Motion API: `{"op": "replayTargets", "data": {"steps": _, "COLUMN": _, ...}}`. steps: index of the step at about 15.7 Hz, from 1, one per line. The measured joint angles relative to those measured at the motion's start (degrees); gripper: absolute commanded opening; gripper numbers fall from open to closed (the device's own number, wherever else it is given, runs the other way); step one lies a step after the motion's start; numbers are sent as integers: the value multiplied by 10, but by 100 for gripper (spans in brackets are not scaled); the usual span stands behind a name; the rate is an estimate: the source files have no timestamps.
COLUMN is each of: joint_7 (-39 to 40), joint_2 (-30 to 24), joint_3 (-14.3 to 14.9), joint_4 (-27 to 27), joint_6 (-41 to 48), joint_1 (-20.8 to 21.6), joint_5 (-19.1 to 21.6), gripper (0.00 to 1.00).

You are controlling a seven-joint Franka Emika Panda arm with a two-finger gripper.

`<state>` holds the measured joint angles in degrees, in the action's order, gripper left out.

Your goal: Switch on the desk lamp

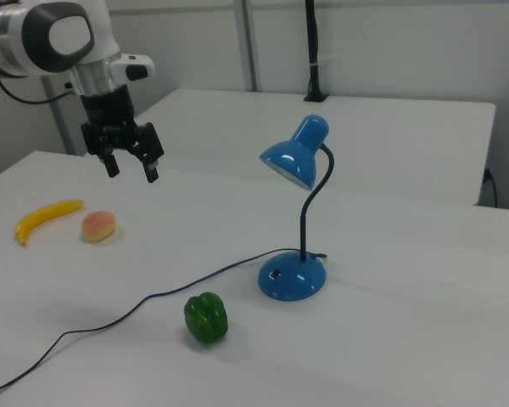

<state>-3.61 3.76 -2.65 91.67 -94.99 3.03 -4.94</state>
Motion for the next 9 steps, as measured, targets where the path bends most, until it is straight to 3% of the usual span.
{"op": "replayTargets", "data": {"steps": 9, "joint_7": 0, "joint_2": 0, "joint_3": 1, "joint_4": 0, "joint_6": 0, "joint_1": -7, "joint_5": 0, "gripper": 100}}
